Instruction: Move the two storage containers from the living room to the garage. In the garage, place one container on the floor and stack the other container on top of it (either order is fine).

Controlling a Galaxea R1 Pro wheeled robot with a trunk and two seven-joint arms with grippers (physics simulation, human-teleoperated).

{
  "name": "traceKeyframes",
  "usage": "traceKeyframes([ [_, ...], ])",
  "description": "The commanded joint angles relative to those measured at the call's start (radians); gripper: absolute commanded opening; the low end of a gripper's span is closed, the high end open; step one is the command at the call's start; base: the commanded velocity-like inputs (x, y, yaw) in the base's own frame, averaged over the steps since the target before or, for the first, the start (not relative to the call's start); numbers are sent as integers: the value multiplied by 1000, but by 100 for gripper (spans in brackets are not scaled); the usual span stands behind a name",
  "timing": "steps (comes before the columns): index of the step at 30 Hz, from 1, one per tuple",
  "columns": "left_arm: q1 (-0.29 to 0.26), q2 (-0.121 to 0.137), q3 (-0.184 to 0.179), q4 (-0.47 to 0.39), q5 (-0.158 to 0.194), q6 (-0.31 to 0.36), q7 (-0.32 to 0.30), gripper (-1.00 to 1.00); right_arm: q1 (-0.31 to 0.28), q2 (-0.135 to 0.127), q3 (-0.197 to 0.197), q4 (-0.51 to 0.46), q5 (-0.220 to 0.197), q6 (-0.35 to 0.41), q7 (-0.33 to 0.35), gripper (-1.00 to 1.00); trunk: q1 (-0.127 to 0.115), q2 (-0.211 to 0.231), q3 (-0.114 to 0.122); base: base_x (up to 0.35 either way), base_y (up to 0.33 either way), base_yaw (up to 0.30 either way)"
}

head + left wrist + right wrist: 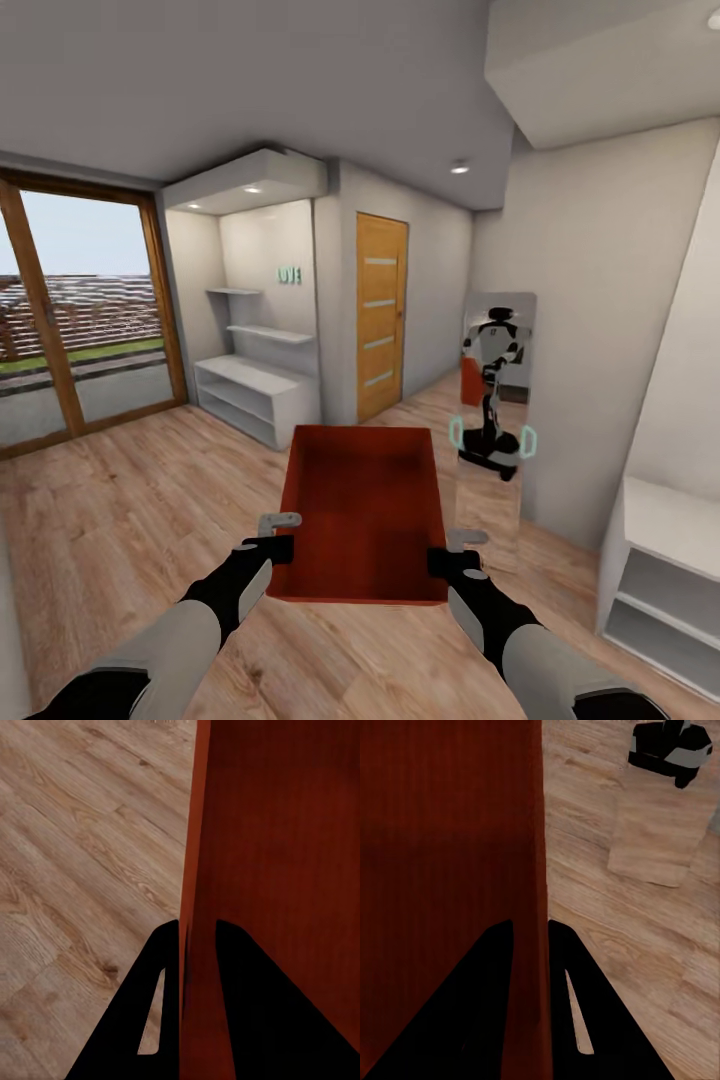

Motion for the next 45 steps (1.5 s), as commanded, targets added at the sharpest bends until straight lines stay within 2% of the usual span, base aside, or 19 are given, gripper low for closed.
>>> traceKeyframes([
  [1, -1, 10, 30, -17, -16, 7, 10, -100, 0, -9, -8, 2, -10, -2, -8, -100, 1, -1, 0, 323, 0, 268],
  [10, -1, 10, 30, -17, -16, 7, 10, -100, 0, -10, -9, 2, -11, -1, -9, -100, 1, -1, 0, 323, 0, 182],
  [45, -1, 10, 31, -17, -16, 7, 10, -100, 0, -7, -9, 2, -11, 3, -10, -100, 1, -1, 0, 323, 0, 3],
])
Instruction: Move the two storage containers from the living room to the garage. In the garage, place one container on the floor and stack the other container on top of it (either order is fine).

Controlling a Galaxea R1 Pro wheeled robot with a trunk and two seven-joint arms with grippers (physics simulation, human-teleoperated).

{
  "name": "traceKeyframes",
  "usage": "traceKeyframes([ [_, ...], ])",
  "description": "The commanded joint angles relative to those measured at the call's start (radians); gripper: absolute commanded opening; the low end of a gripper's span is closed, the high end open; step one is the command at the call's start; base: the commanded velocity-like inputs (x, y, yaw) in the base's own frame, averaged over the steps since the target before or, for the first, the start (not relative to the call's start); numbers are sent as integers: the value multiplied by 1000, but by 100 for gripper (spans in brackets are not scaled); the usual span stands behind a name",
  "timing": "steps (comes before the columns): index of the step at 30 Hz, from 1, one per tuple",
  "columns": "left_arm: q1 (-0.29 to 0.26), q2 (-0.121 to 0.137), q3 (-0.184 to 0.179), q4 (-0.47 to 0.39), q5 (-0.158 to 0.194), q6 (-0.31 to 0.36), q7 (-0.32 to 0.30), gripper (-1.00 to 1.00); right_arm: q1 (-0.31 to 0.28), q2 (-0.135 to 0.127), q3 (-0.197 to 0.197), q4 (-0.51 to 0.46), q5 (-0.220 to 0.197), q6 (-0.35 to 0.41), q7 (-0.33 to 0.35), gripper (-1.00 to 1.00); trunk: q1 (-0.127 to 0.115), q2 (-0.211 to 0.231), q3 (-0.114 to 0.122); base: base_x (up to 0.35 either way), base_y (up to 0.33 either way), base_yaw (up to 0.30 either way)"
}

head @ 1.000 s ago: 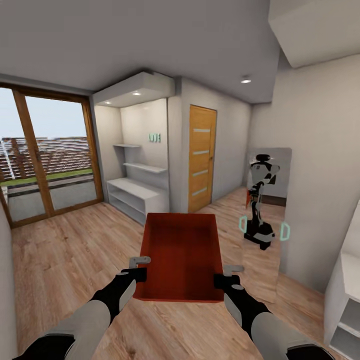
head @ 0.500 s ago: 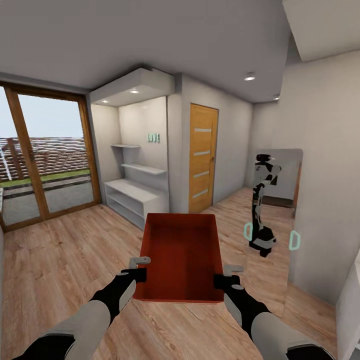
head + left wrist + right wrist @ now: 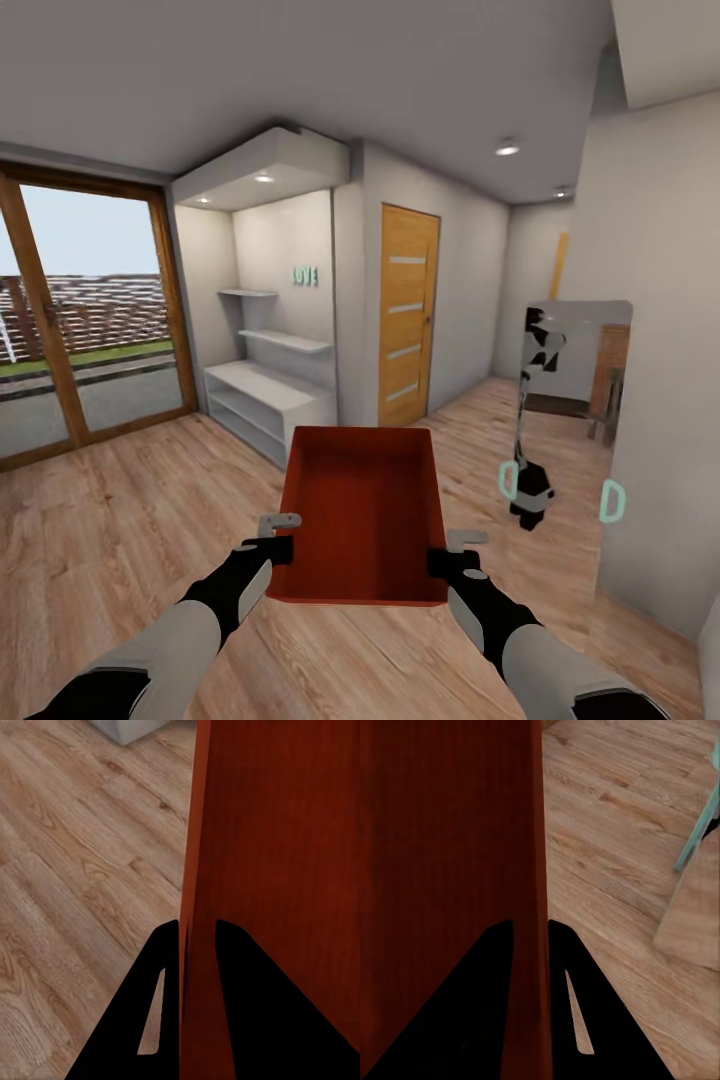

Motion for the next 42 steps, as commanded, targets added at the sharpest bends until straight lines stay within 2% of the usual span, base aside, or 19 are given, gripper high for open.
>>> traceKeyframes([
  [1, 0, 9, 31, -21, -19, 7, 10, -100, 0, -7, -13, 2, -10, -1, -8, -100, 1, -1, 0, 323, 0, 0],
  [42, 0, 9, 31, -21, -19, 7, 10, -100, 0, -7, -13, 2, -10, -1, -8, -100, 1, -1, 0, 323, 0, 0],
])
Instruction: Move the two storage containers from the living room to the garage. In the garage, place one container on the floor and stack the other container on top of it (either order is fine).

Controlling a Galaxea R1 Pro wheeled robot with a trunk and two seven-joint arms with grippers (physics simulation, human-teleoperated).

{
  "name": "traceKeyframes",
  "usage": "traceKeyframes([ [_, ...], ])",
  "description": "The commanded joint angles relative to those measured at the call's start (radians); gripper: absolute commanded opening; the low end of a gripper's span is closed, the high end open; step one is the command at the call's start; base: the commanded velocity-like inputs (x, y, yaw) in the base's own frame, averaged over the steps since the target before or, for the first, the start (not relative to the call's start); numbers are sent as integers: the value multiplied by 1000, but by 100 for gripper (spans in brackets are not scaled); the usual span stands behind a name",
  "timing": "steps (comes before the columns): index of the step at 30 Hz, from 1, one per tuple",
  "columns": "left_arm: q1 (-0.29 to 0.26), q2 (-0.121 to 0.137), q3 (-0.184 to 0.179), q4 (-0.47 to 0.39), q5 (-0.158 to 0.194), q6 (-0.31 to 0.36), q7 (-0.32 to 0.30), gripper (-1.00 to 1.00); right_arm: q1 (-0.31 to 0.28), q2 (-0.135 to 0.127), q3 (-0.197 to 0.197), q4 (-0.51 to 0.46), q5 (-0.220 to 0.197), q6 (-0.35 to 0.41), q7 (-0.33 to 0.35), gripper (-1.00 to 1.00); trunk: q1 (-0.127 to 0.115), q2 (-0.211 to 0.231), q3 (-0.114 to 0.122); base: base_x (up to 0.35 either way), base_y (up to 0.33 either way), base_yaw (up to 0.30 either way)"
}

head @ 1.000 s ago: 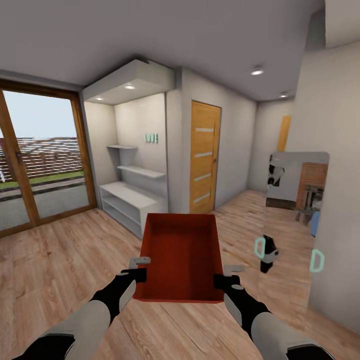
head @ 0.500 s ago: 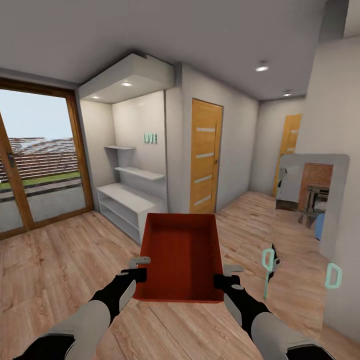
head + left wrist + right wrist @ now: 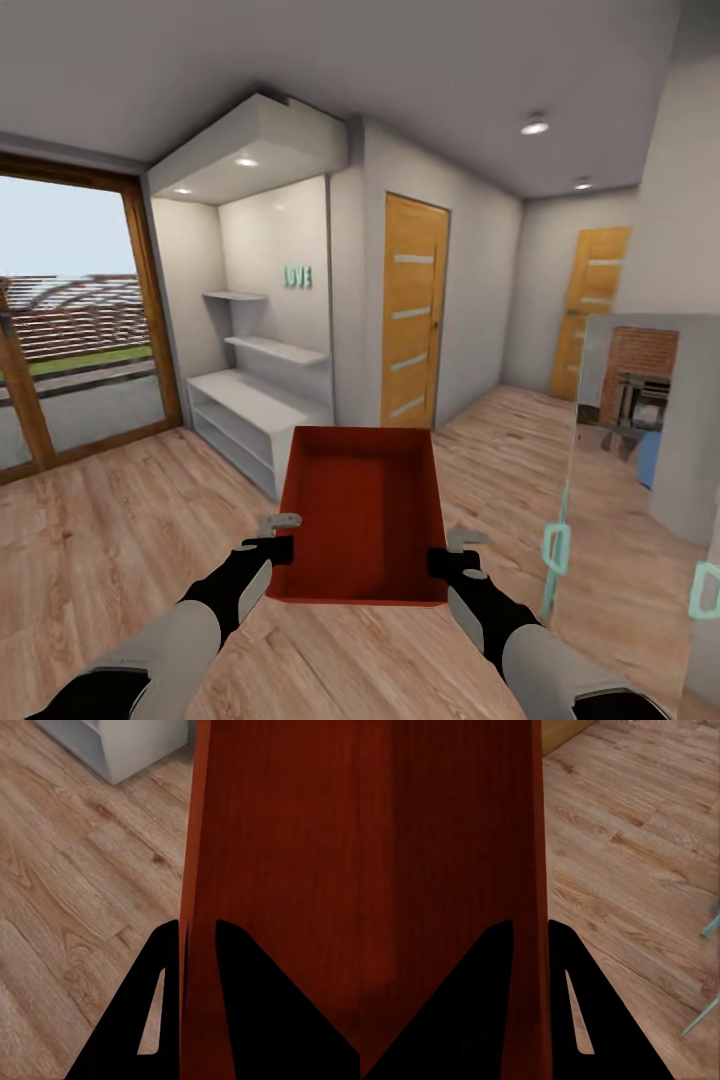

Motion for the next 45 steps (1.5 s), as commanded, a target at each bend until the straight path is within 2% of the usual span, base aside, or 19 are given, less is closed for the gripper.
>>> traceKeyframes([
  [1, 0, 9, 31, -21, -19, 7, 10, -100, 0, -7, -13, 2, -10, -1, -8, -100, 1, -1, 0, 323, 0, 0],
  [16, 0, 9, 32, -22, -19, 7, 10, -100, 0, -7, -12, 2, -10, -1, -8, -100, 1, -1, 0, 323, 2, -10],
  [45, 0, 9, 31, -23, -19, 7, 10, -100, 0, -7, -11, 2, -10, 0, -8, -100, 1, -1, 0, 323, 113, -238],
])
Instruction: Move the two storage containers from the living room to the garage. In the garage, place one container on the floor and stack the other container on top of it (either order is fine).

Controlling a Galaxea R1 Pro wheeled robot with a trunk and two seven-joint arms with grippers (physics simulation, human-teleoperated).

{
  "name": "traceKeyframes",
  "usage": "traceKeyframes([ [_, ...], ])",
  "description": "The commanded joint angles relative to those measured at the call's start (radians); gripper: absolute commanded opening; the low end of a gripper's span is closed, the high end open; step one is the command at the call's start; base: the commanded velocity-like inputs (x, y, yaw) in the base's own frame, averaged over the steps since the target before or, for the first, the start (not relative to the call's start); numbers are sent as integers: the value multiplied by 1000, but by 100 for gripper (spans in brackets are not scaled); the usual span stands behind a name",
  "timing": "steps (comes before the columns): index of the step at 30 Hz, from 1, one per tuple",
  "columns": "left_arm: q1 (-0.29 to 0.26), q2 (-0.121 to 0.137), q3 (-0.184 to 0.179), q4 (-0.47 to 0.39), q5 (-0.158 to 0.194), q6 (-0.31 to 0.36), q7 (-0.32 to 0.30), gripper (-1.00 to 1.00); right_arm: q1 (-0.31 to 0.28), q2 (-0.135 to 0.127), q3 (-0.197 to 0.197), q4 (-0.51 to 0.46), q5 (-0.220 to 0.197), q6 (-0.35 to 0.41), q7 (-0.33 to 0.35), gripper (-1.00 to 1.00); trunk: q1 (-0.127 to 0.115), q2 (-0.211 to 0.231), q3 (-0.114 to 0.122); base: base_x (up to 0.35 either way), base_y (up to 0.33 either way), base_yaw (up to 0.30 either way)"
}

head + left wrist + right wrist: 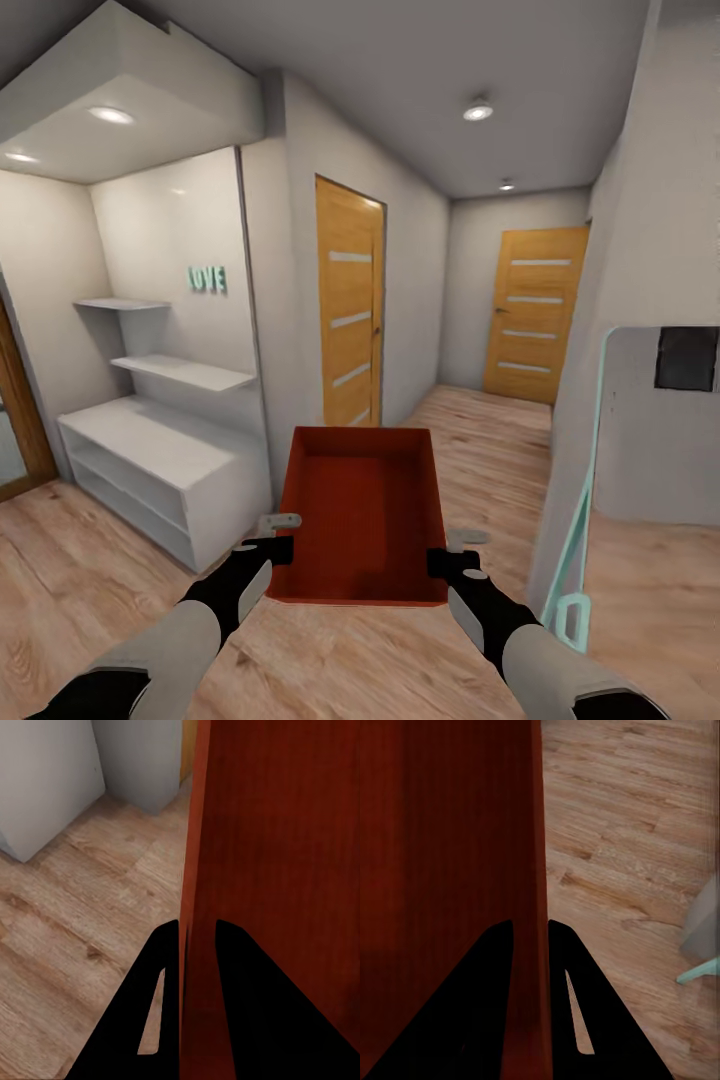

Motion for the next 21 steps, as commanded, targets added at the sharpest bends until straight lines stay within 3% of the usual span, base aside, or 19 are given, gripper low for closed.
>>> traceKeyframes([
  [1, 0, 9, 31, -24, -19, 8, 10, -100, 0, -6, -12, 2, -10, -1, -8, -100, 1, -1, 0, 323, 137, -245],
  [21, 0, 9, 30, -24, -19, 8, 10, -100, 0, -6, -12, 2, -10, -1, -8, -100, 1, -1, 0, 323, 137, -245],
])
